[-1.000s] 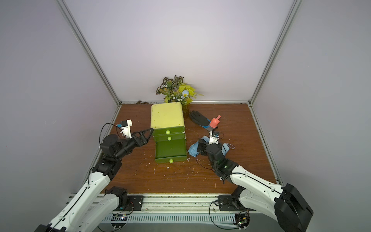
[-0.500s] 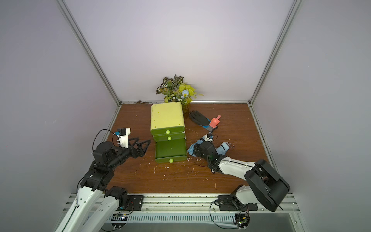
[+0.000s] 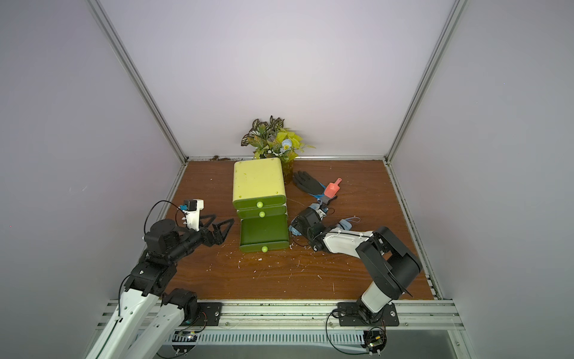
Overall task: Place the umbrella in the drawer by color
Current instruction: Pick up the umbrella from the center of the board.
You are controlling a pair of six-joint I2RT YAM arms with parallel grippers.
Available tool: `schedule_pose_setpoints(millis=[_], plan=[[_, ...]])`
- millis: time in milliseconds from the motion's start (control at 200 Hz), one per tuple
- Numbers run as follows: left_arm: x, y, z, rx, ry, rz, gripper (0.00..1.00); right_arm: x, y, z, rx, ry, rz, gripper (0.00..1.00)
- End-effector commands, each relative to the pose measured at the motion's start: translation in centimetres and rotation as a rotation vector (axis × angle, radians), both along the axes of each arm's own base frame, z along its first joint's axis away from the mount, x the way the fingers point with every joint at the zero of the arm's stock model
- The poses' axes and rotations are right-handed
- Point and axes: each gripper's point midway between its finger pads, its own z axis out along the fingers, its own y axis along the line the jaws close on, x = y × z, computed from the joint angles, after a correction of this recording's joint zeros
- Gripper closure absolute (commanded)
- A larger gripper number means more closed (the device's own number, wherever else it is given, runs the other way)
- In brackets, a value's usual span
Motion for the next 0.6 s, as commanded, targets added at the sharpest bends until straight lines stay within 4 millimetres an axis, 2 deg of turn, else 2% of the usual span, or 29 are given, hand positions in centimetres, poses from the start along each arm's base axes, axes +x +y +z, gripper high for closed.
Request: schedule_pose_setpoints(millis=[0, 70, 160, 280, 360, 420, 455, 595], plan=[[-0.1, 0.0, 0.0, 0.008, -0.007, -0.010, 0.01, -2.9, -3.1, -4.7, -0.062, 0.174, -0.074, 0.21], [-0.1, 0.0, -0.1, 0.009, -0.003, -0.009, 0.01, -3.0, -4.0, -4.4, -0.049, 0.148, -0.105, 0.37], [0.0, 0.1, -0.1, 0.009, -0.004, -0.004, 0.01, -3.4, -5.9, -3.5, -0.060, 0.100, -0.176, 0.41], [0.1, 0.2, -0.4, 0.015, 0.009, 0.003, 0.01, -3.5, -8.3, -1.4, -0.102, 0.012, -0.236, 0.54], [0.2, 0.2, -0.6, 0.014, 0.017, 0.003, 0.01, -3.4, -9.5, 0.8, -0.139, -0.073, -0.243, 0.60], [0.3, 0.2, -0.6, 0.015, 0.018, 0.008, 0.01, -3.1, -10.3, 3.0, -0.176, -0.160, -0.227, 0.67], [0.3, 0.3, -0.7, 0.015, 0.021, 0.011, 0.01, -3.1, -10.7, 4.3, -0.200, -0.206, -0.216, 0.68], [0.5, 0.5, -1.0, 0.021, 0.033, 0.030, 0.01, -3.1, -12.1, 10.5, -0.299, -0.436, -0.151, 0.79]])
